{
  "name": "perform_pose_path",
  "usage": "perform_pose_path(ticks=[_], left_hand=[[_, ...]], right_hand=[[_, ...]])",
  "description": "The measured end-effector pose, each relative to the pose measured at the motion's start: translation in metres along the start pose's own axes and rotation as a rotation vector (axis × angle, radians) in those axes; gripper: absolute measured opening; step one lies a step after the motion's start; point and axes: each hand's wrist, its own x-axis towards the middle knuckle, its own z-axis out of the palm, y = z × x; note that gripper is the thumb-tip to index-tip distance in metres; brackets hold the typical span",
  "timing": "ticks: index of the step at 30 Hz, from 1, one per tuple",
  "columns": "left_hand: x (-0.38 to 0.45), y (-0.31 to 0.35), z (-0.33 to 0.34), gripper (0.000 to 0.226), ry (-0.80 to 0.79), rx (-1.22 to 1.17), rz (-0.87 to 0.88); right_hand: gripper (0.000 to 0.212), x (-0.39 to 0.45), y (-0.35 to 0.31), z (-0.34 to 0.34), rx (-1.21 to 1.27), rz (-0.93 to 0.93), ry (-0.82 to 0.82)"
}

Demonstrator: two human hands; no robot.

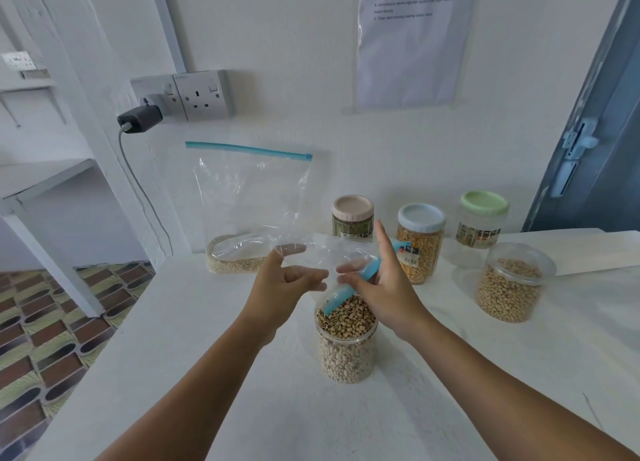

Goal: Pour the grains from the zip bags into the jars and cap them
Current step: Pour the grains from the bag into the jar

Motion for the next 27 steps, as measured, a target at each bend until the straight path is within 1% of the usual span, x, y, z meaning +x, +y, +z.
perform_pose_path(ticks=[3, 6, 8, 11, 12, 14, 16, 17, 19, 21, 24, 27], left_hand=[[0.001, -0.001, 0.002, 0.051, 0.058, -0.013, 0.012], [0.002, -0.003, 0.006, 0.052, 0.093, 0.028, 0.019], [0.002, -0.003, 0.007, 0.052, 0.075, 0.037, 0.010], [0.000, -0.002, 0.002, 0.060, 0.001, -0.037, -0.028], [0.000, -0.002, 0.001, 0.063, -0.005, -0.045, -0.033], [-0.002, -0.002, 0.002, 0.064, 0.034, -0.041, -0.016], [-0.002, -0.004, 0.003, 0.065, 0.074, -0.061, -0.017], [-0.002, -0.005, 0.003, 0.067, 0.063, -0.071, -0.027], [-0.003, -0.006, 0.004, 0.071, -0.007, -0.047, -0.044], [-0.007, -0.006, 0.004, 0.066, -0.046, 0.007, -0.044], [-0.007, -0.007, 0.004, 0.057, 0.008, 0.094, -0.006], [-0.004, -0.007, 0.008, 0.054, 0.053, 0.159, 0.017]], right_hand=[[0.113, -0.001, -0.003, 0.002, -0.032, 0.008, 0.046], [0.118, -0.003, -0.007, 0.005, -0.042, -0.005, 0.051], [0.119, -0.002, -0.006, 0.004, -0.047, -0.003, 0.059], [0.116, 0.000, -0.001, 0.000, -0.044, 0.006, 0.033], [0.115, 0.000, 0.000, -0.001, -0.041, 0.006, 0.014], [0.115, -0.001, 0.002, 0.000, -0.033, -0.002, -0.003], [0.117, 0.000, 0.003, 0.003, -0.024, -0.019, 0.020], [0.119, 0.000, 0.003, 0.003, -0.008, -0.020, 0.037], [0.123, 0.001, 0.001, 0.002, 0.017, -0.002, 0.075], [0.123, 0.001, 0.001, 0.001, 0.024, -0.003, 0.084], [0.120, -0.001, -0.002, 0.002, 0.013, -0.004, 0.079], [0.120, -0.001, -0.003, 0.003, 0.001, 0.015, 0.084]])
